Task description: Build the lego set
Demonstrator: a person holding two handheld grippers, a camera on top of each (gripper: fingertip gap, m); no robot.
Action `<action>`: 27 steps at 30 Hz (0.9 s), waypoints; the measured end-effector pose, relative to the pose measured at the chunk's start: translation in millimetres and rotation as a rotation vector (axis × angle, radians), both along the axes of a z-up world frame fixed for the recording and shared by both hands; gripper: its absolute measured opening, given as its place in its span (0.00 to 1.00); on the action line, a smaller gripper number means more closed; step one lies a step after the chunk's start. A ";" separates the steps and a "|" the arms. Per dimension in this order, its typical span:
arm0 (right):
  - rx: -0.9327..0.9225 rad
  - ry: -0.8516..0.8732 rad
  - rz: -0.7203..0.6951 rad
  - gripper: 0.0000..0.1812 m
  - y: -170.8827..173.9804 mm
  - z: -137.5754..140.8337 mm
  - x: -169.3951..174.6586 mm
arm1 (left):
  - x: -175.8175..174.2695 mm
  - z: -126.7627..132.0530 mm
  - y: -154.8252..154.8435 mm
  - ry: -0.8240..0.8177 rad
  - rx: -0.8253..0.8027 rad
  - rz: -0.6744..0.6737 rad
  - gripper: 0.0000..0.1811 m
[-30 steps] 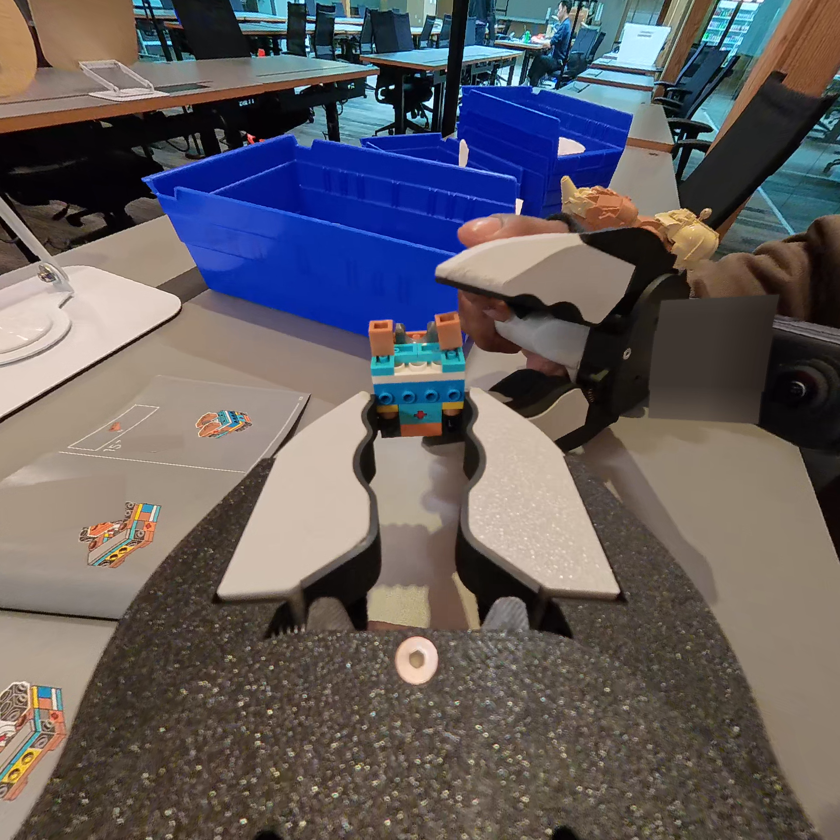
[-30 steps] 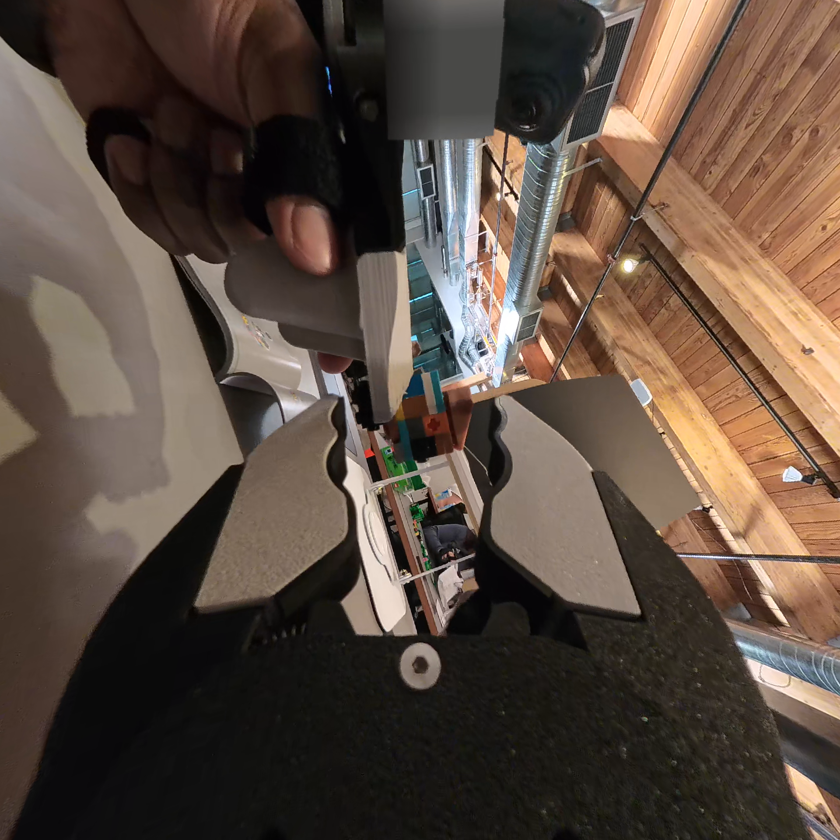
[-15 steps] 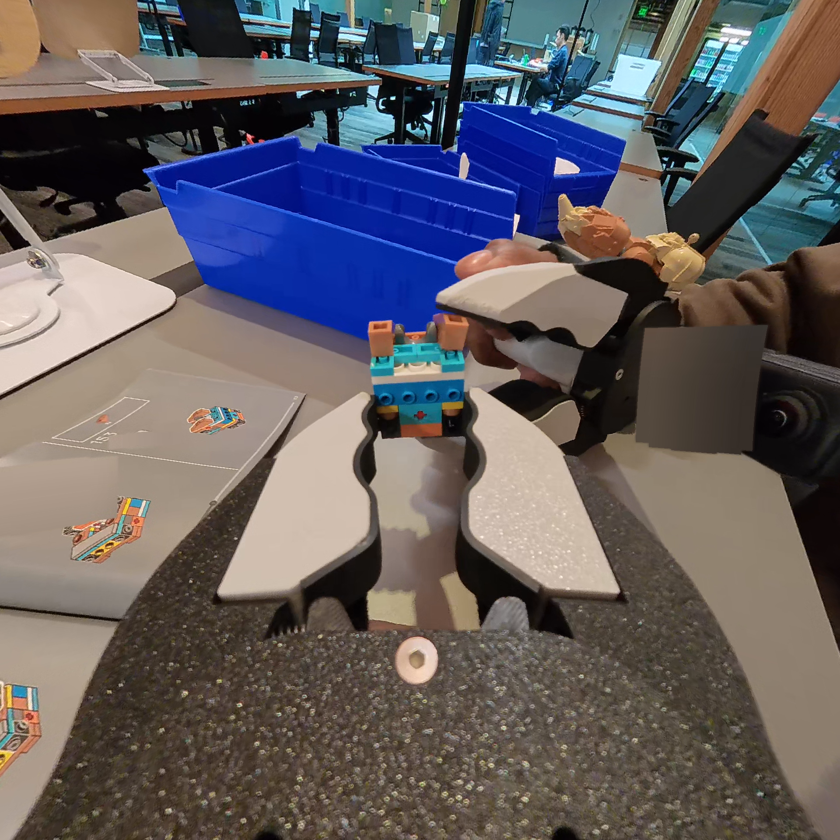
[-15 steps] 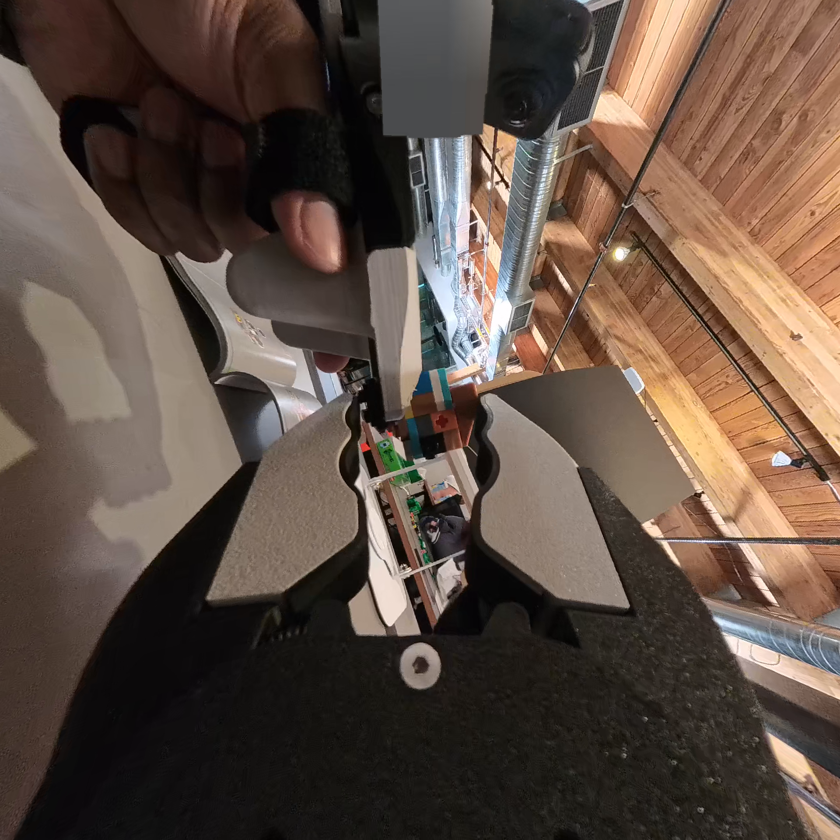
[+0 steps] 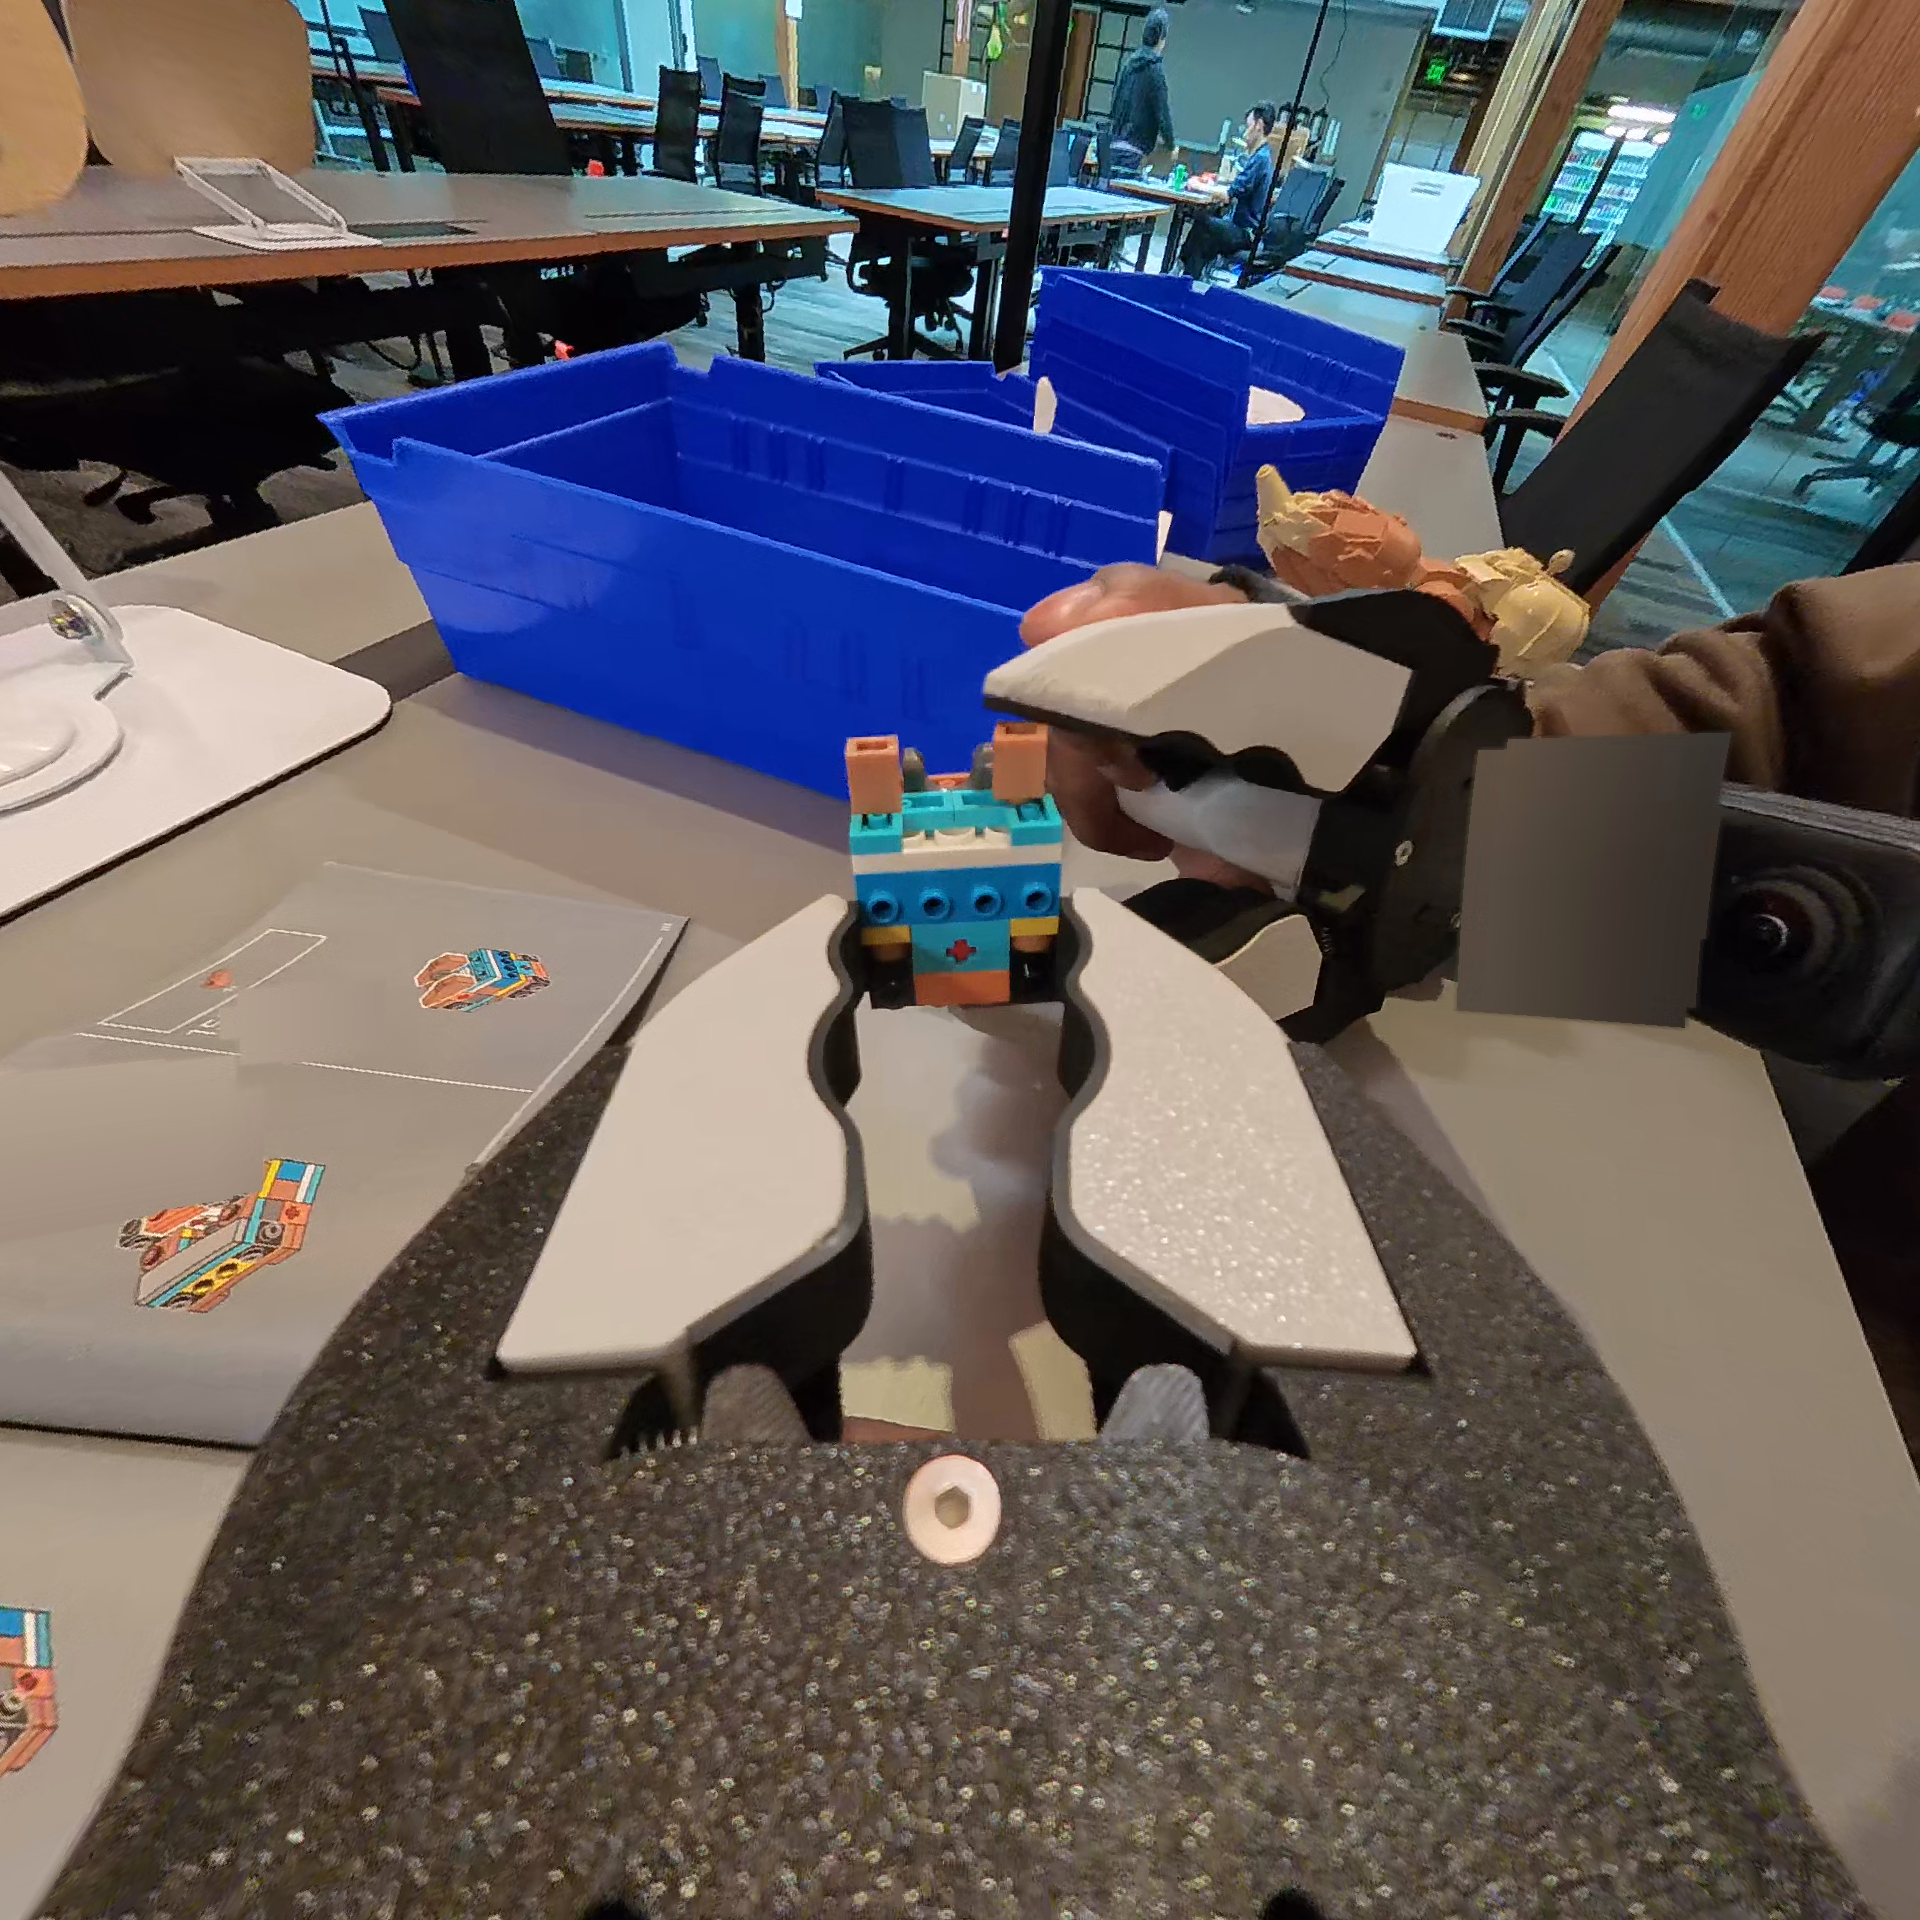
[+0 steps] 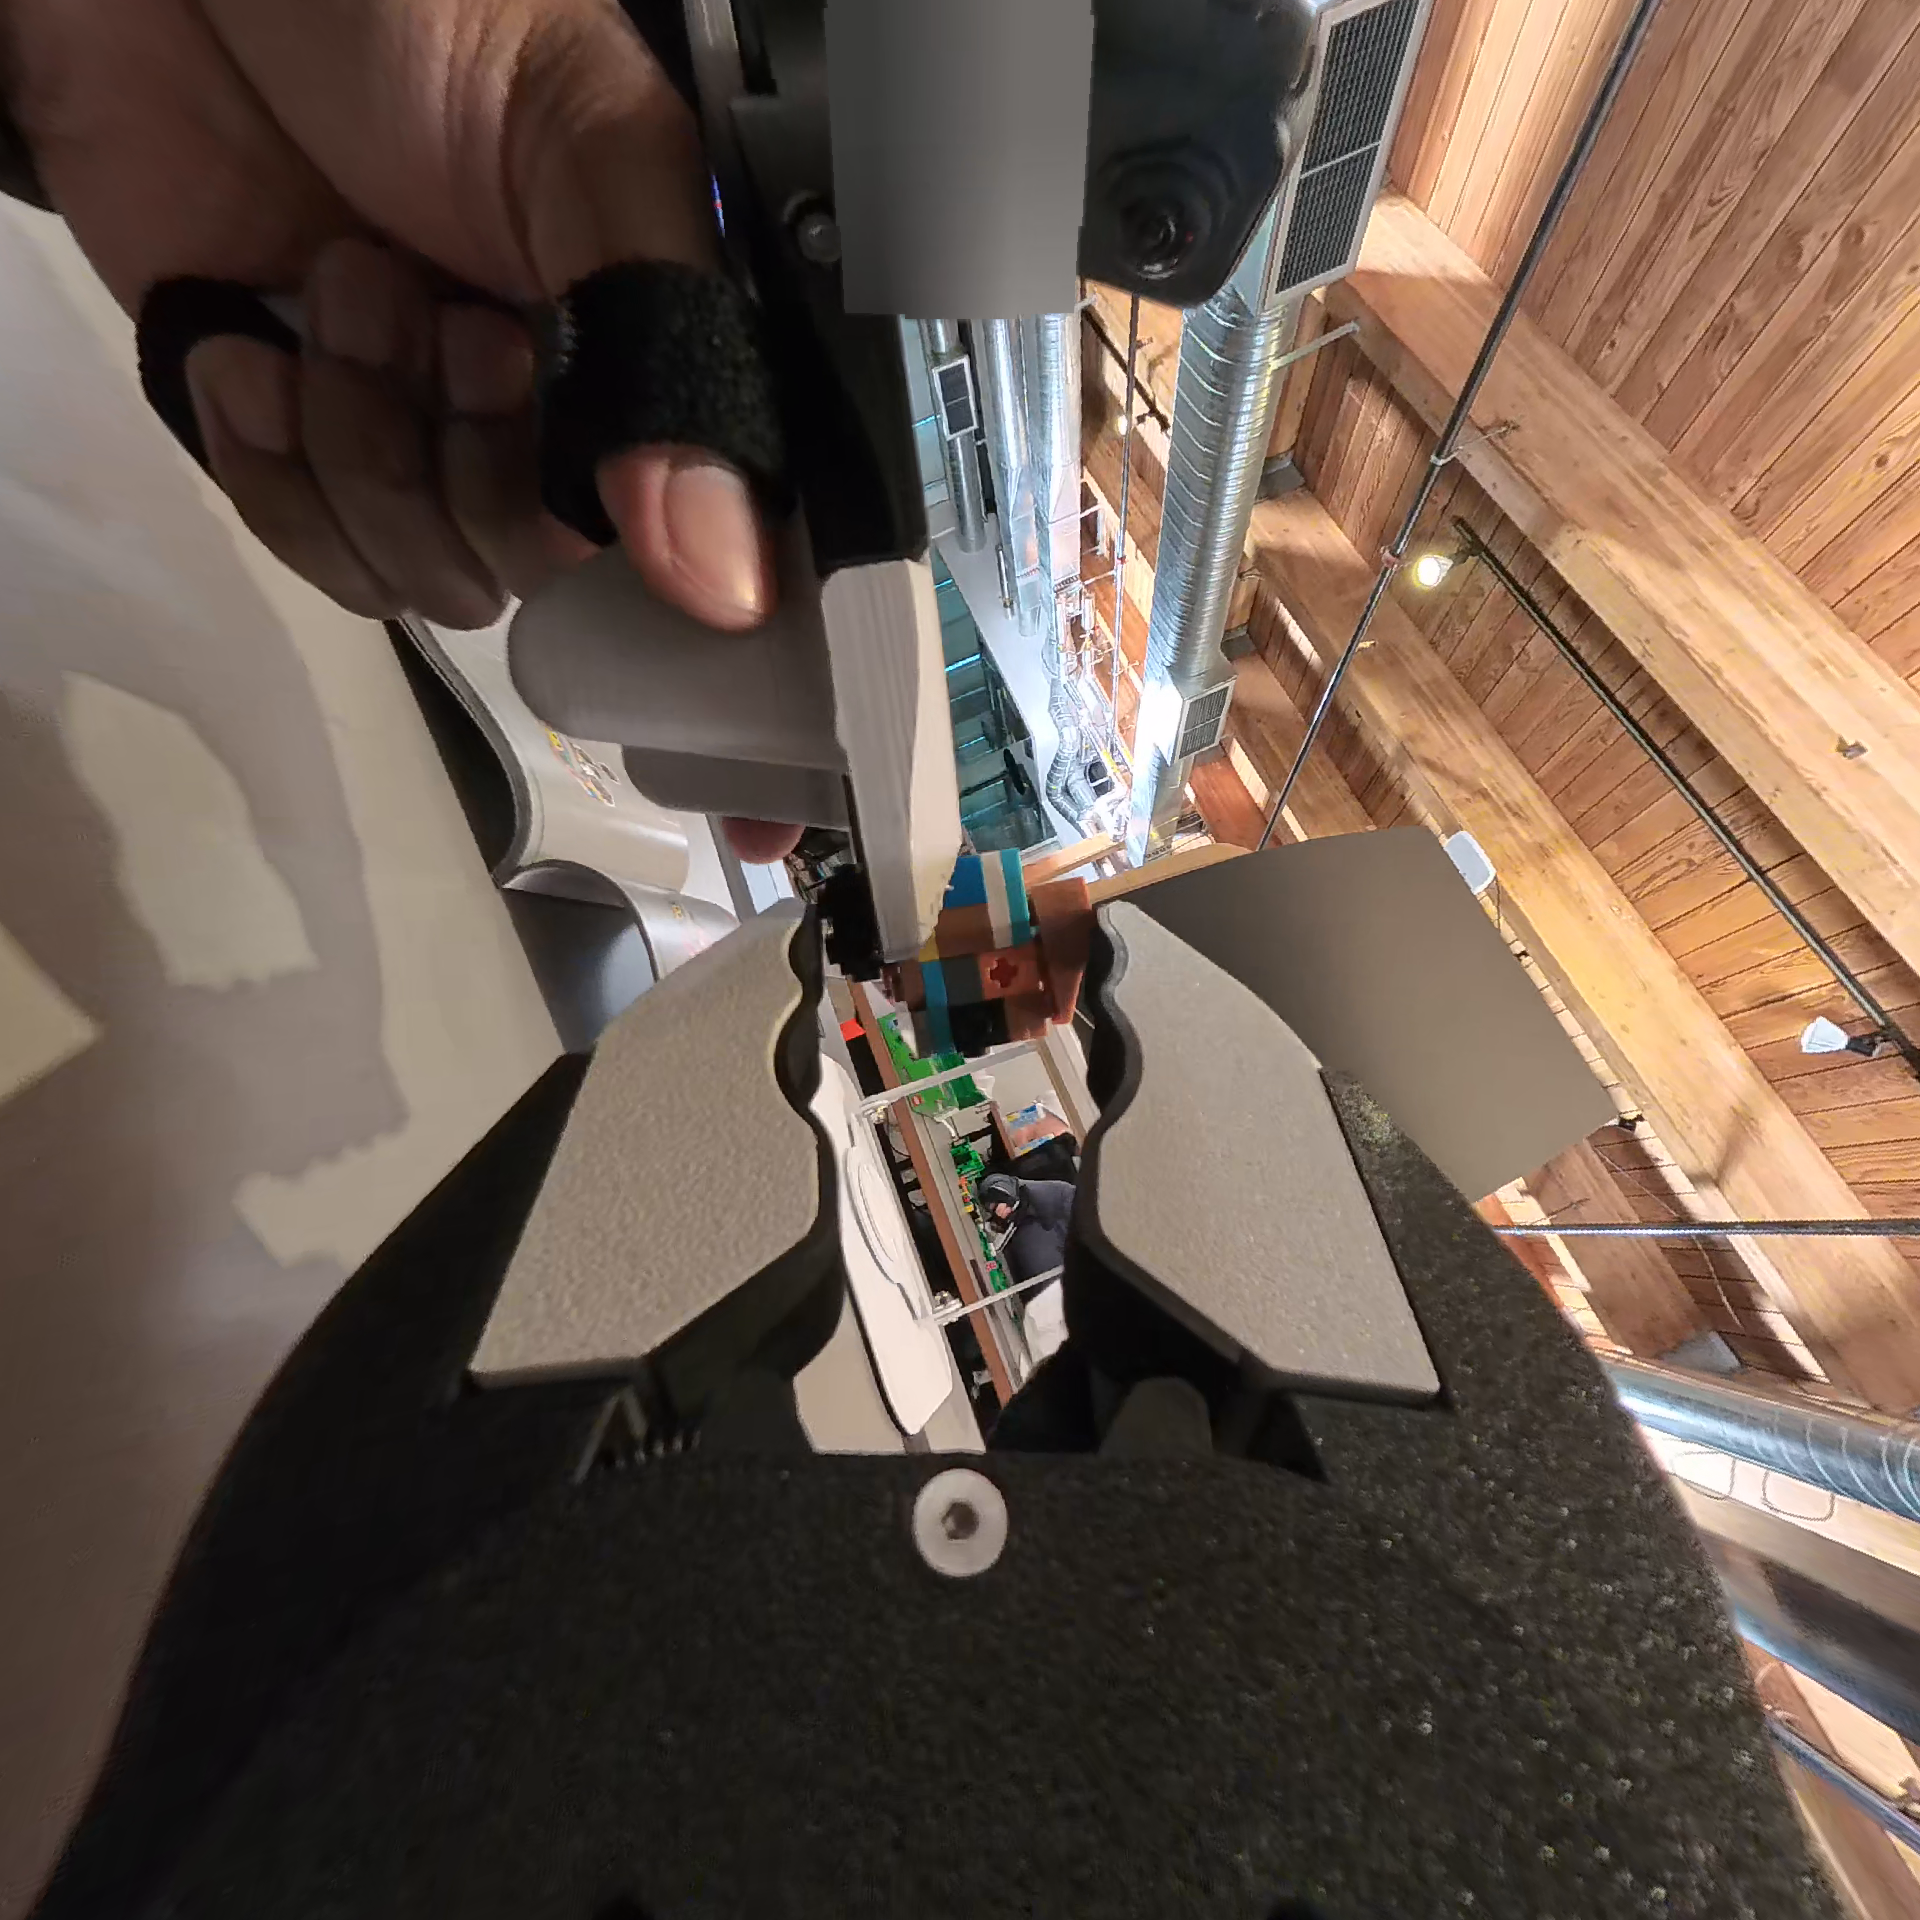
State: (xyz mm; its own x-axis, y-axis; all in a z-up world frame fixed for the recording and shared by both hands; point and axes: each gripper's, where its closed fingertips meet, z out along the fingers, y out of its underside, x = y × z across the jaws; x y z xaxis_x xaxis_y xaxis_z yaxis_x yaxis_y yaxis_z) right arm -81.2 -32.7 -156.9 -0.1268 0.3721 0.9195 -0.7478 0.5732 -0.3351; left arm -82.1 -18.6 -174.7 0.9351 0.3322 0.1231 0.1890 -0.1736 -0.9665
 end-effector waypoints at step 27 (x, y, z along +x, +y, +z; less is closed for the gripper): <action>-0.040 -0.002 0.031 0.26 3.8 8.2 6.2 | 5.5 11.6 3.8 -0.001 0.175 -0.078 0.19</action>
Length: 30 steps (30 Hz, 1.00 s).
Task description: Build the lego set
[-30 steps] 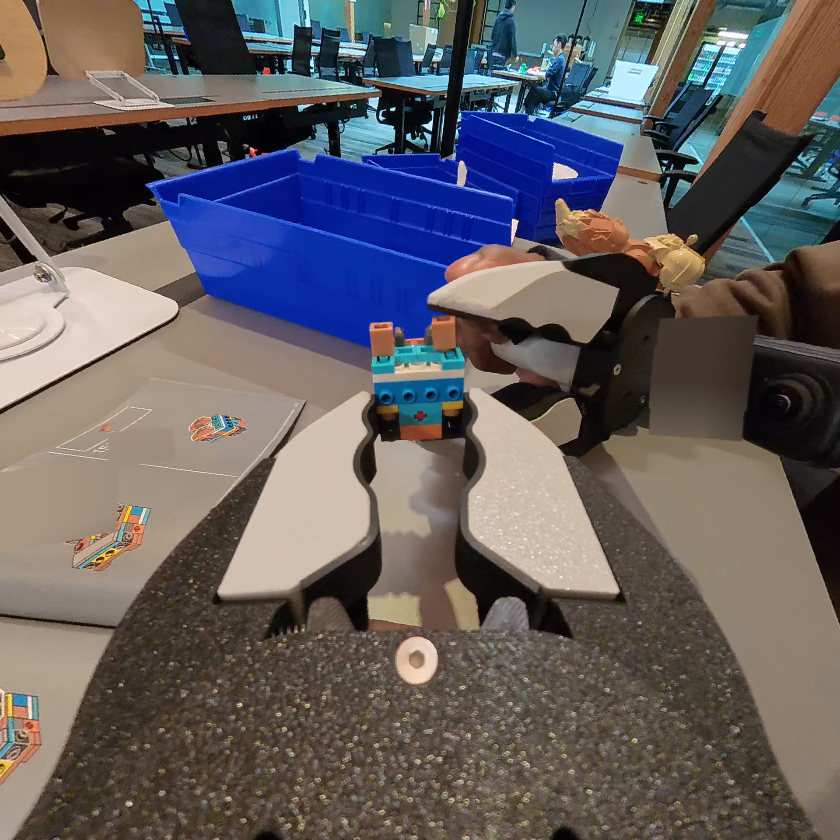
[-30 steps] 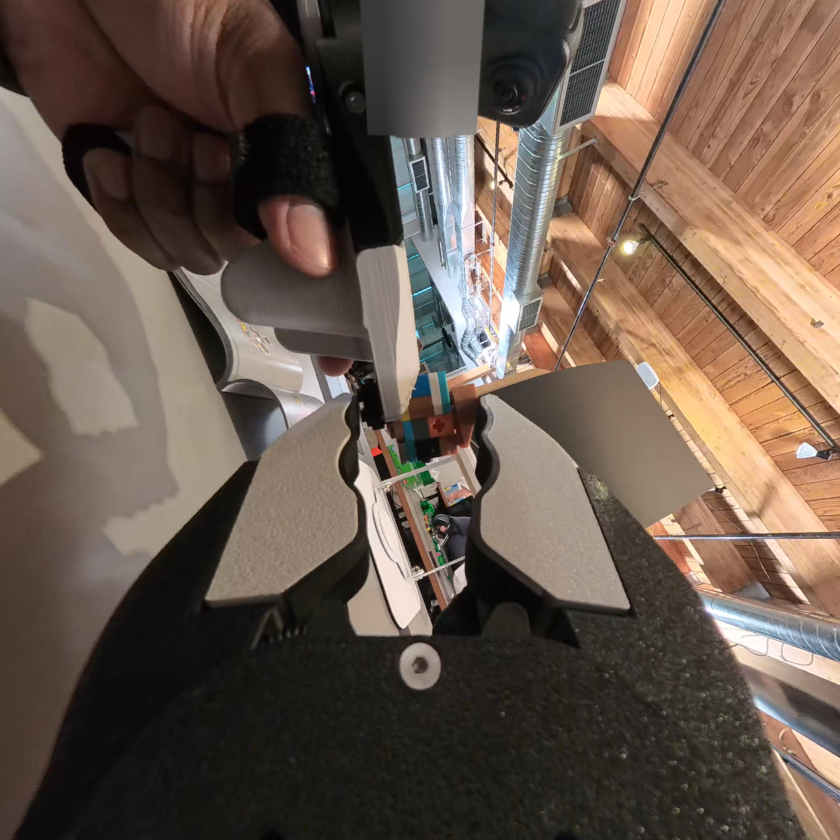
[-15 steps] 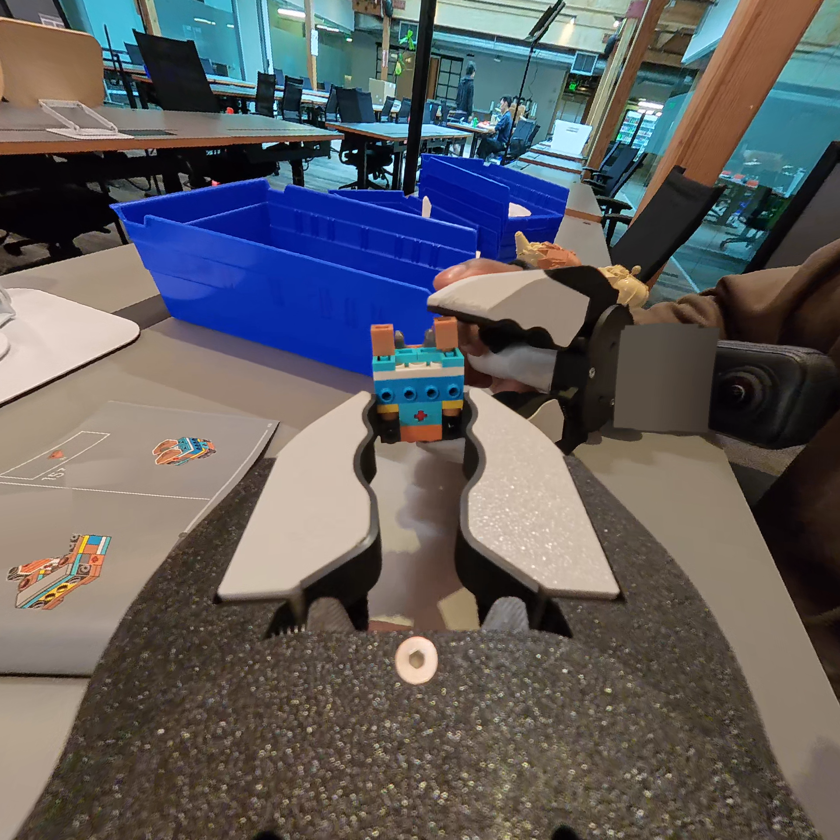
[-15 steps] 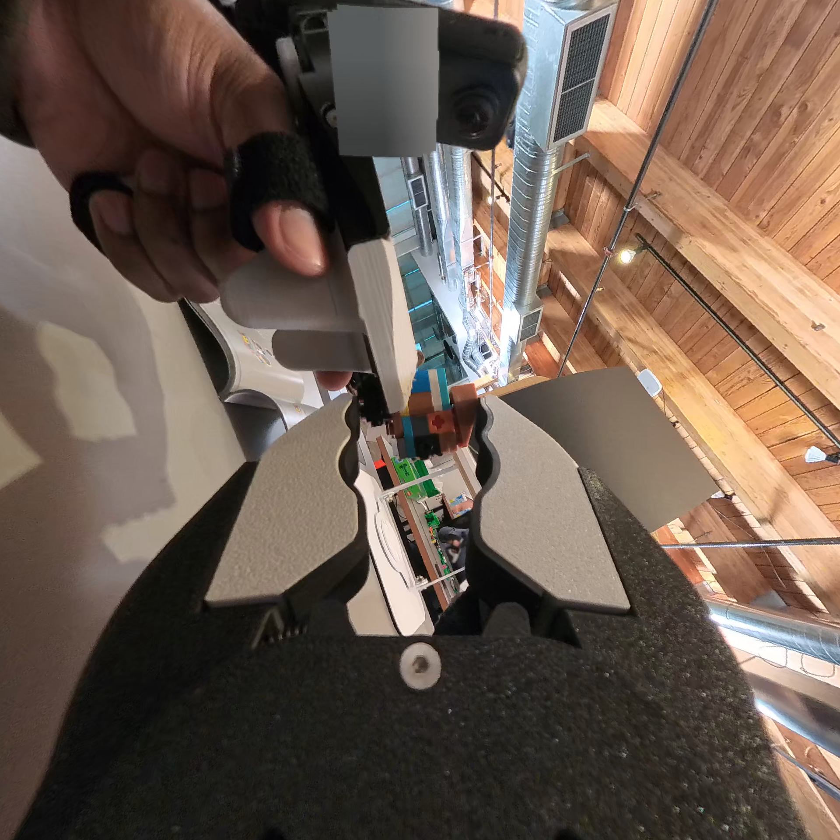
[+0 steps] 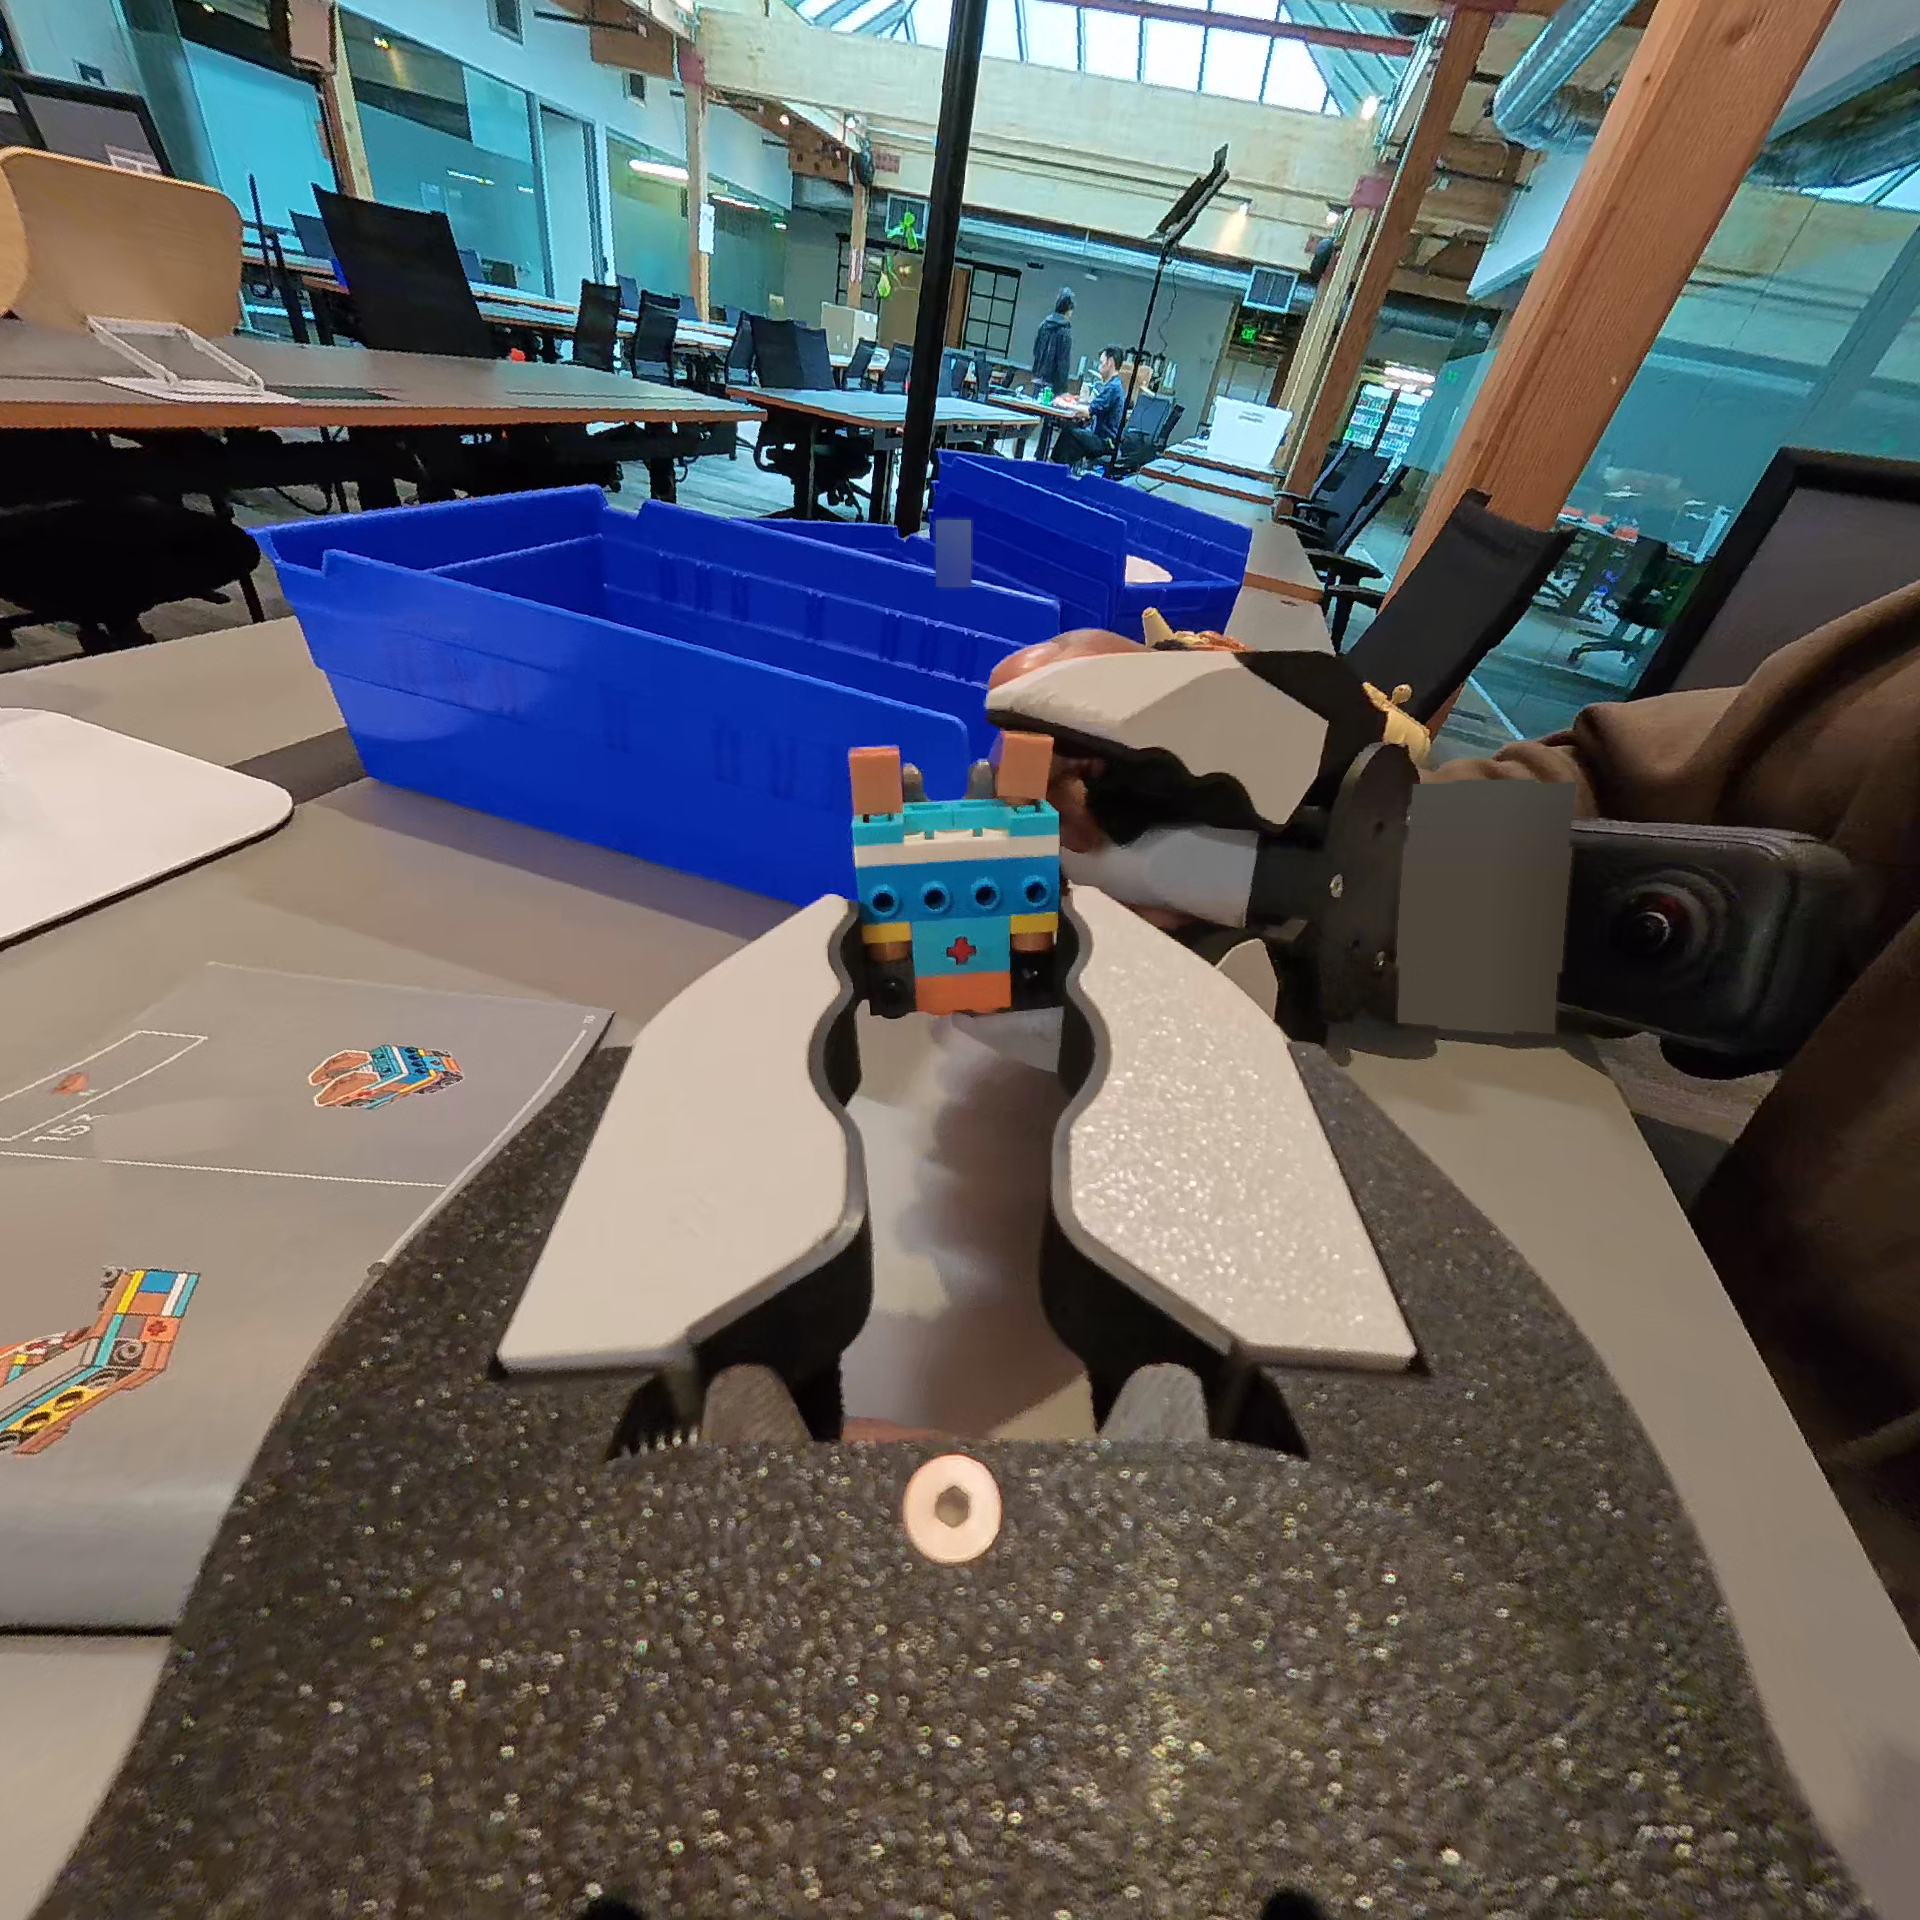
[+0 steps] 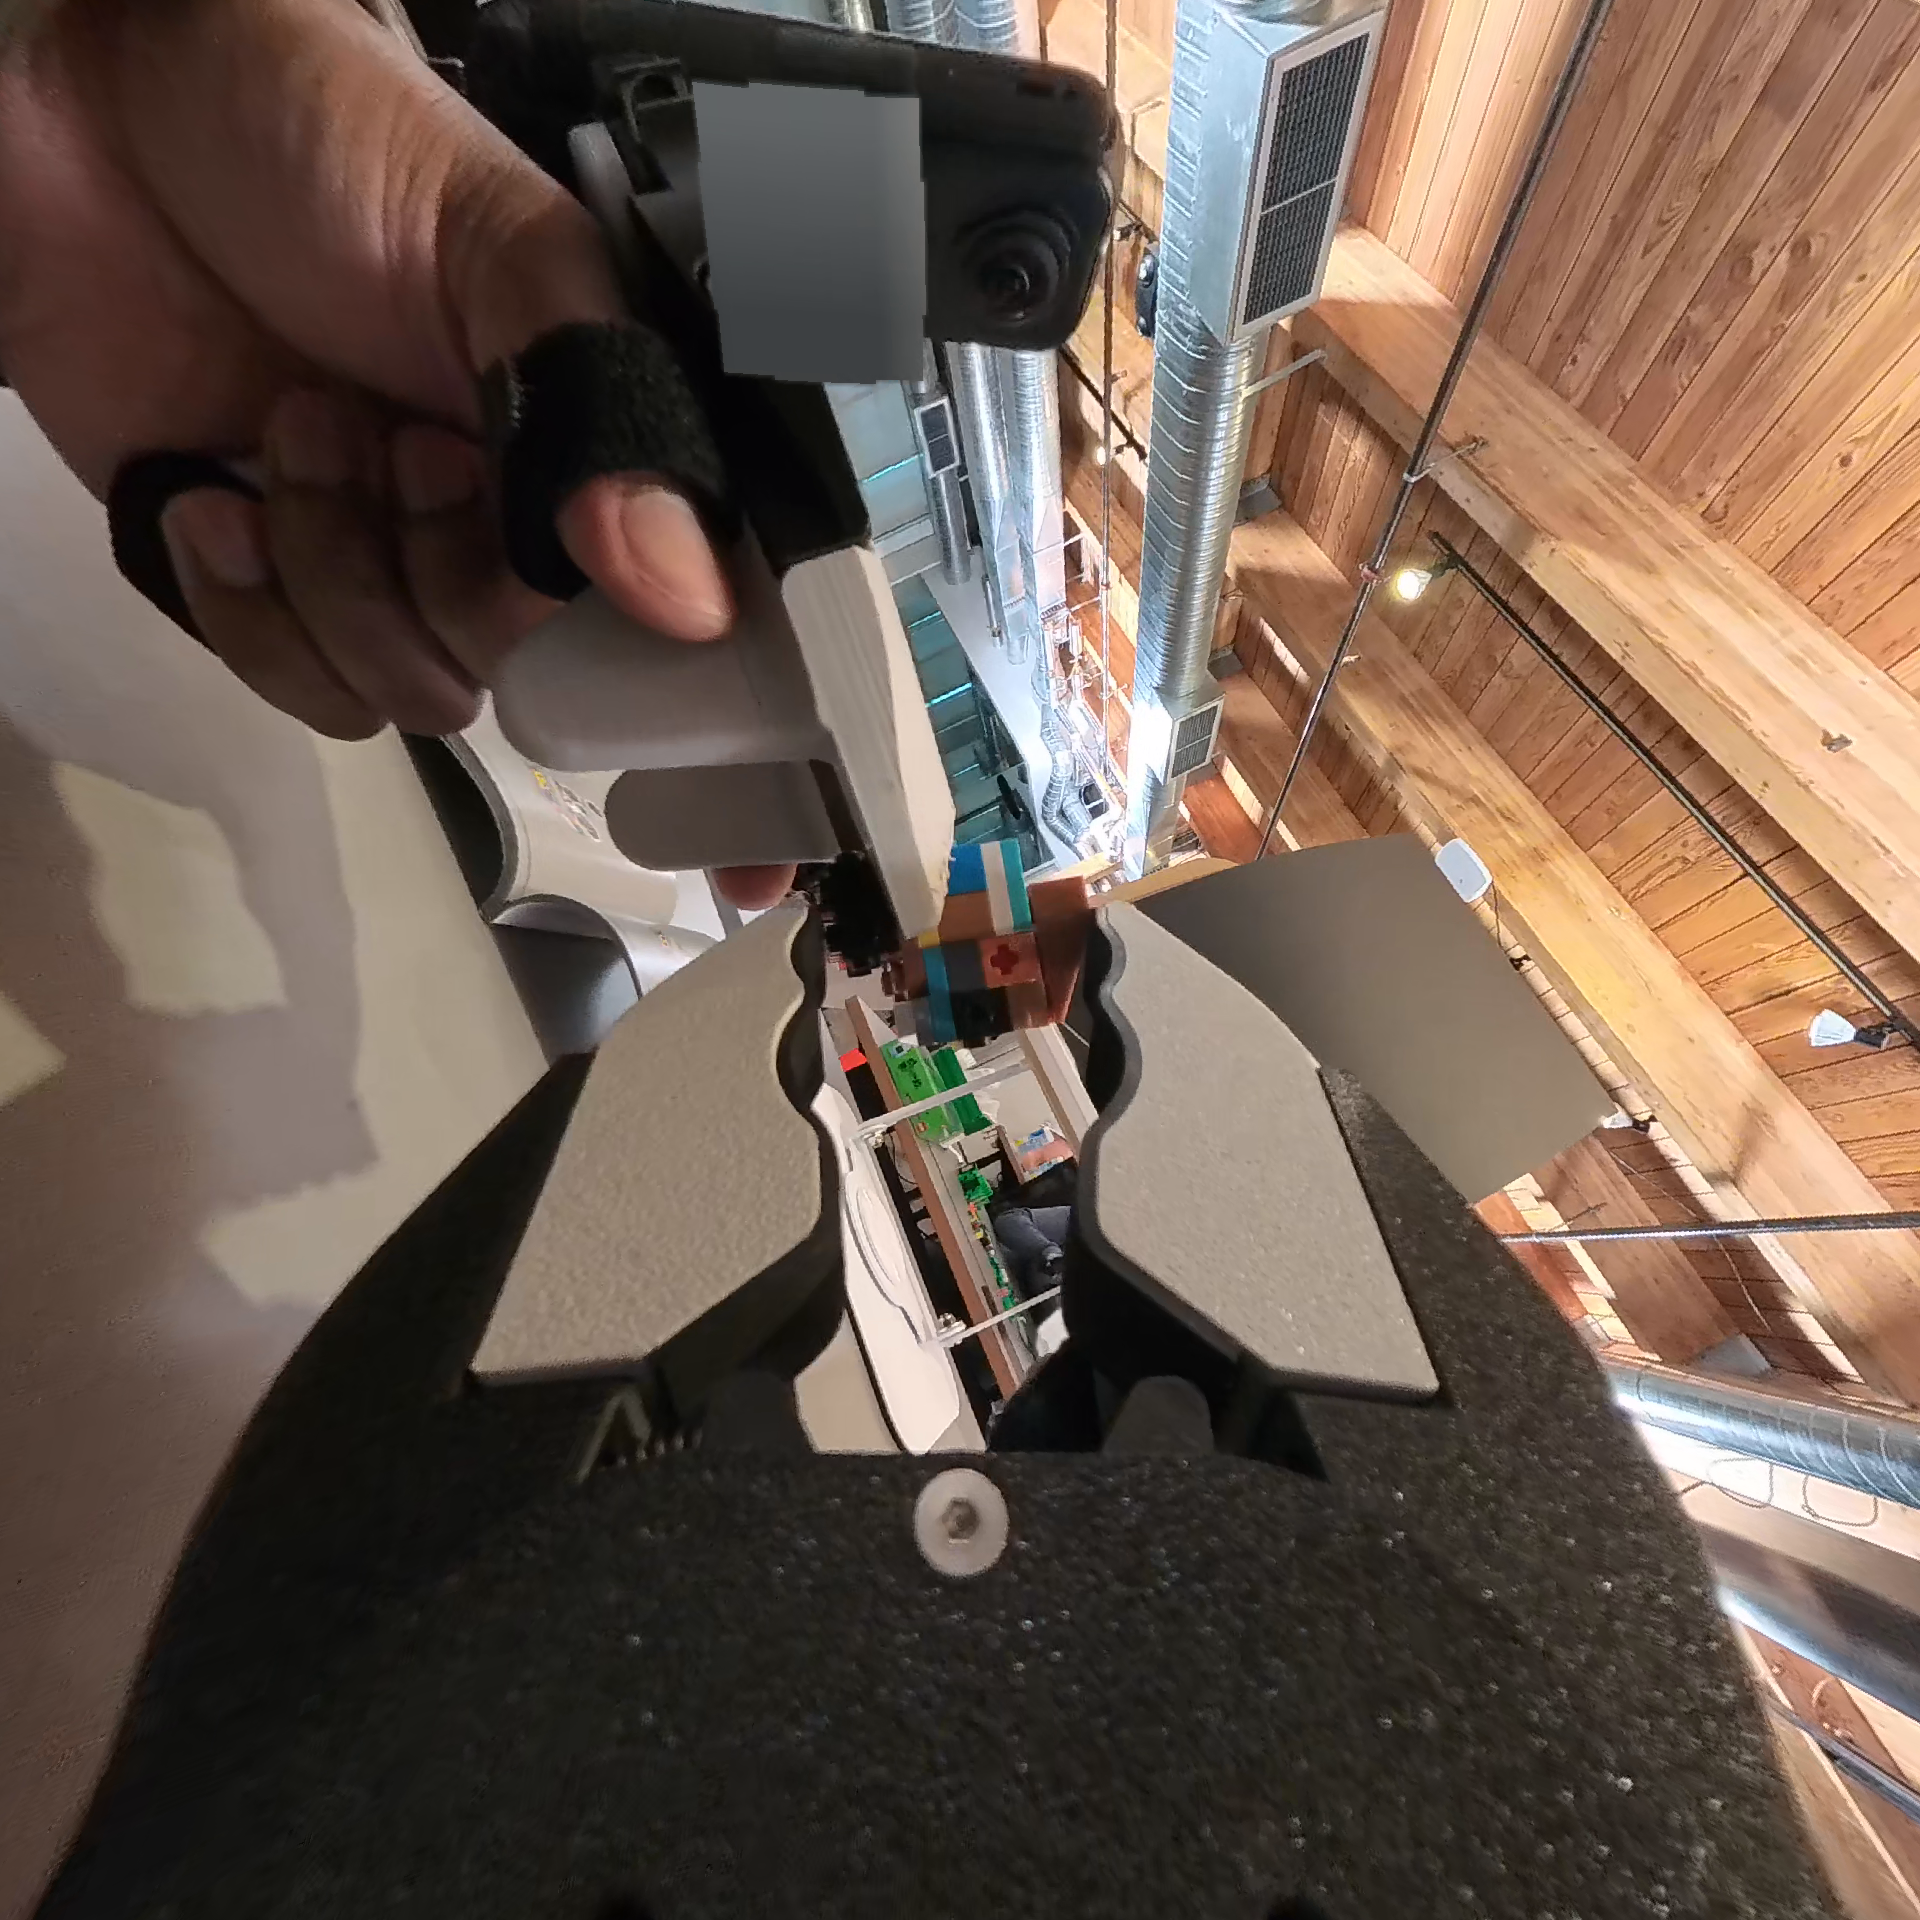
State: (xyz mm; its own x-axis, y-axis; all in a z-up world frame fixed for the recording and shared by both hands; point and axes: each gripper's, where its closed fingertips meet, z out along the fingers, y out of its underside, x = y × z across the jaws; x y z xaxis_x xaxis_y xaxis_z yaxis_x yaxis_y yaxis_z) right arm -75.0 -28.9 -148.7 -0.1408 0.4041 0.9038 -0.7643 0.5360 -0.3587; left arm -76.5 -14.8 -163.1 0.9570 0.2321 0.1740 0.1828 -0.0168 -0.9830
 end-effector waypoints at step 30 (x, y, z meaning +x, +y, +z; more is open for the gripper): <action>-0.026 -0.055 0.050 0.26 -1.5 2.9 5.7 | 6.6 4.7 0.8 -0.061 0.157 -0.097 0.19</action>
State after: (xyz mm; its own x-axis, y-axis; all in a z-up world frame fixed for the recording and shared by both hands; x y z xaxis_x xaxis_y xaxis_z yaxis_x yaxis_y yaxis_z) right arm -69.3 -30.4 -145.7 -0.2105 0.4189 0.8833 -0.7688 0.4872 -0.4143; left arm -70.0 -14.0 -158.5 0.9602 0.1052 0.2588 0.2467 0.1157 -0.9622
